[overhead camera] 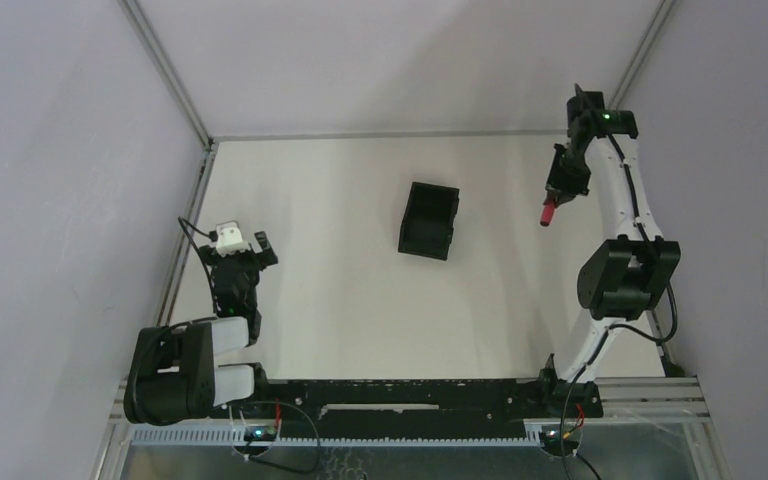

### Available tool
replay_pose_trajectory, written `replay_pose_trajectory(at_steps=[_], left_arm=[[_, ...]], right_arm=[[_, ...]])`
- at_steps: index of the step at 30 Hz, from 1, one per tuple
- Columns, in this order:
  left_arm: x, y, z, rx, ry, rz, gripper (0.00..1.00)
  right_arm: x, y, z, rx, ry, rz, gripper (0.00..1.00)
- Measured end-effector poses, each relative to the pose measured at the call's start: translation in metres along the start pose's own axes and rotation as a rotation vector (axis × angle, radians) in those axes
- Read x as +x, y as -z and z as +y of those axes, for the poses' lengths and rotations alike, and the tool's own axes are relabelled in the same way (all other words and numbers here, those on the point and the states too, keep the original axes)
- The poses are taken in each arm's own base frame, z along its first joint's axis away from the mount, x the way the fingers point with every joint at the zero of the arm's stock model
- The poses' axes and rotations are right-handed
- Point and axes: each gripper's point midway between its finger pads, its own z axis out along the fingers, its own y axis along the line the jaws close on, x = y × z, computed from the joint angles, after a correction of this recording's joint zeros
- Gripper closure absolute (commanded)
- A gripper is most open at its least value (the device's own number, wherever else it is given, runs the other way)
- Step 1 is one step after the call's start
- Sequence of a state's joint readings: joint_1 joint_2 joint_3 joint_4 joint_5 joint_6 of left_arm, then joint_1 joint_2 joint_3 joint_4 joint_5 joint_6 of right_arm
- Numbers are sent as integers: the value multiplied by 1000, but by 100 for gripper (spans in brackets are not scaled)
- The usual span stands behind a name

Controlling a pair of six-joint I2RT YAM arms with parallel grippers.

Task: Put the screwdriver in the bin

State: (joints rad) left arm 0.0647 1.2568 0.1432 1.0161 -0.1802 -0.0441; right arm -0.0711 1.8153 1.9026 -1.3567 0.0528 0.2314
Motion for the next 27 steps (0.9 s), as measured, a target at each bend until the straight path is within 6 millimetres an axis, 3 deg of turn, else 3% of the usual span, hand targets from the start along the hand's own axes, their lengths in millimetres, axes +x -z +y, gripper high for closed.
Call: replay_pose_trajectory(at_steps=[3,7,11,15,21,24,27], left_arm=[[0,0,0,0,0,0,0],[0,0,0,0,0,0,0],[0,0,0,0,0,0,0],[0,0,0,0,0,0,0],[0,0,0,0,0,0,0],[0,0,0,0,0,0,0],[0,0,0,0,0,0,0]], right_arm=[[7,0,24,-27,29,14,100],[17,2,95,-118,143,11,100],[30,0,180,-232,286,-8,100],[51,-7,235,-299,391,-6,100],[57,-31,252,-307,451,-33,100],[62,-54,248,-281,482,-27,100],[66,-75,242,-251,514,-23,93]])
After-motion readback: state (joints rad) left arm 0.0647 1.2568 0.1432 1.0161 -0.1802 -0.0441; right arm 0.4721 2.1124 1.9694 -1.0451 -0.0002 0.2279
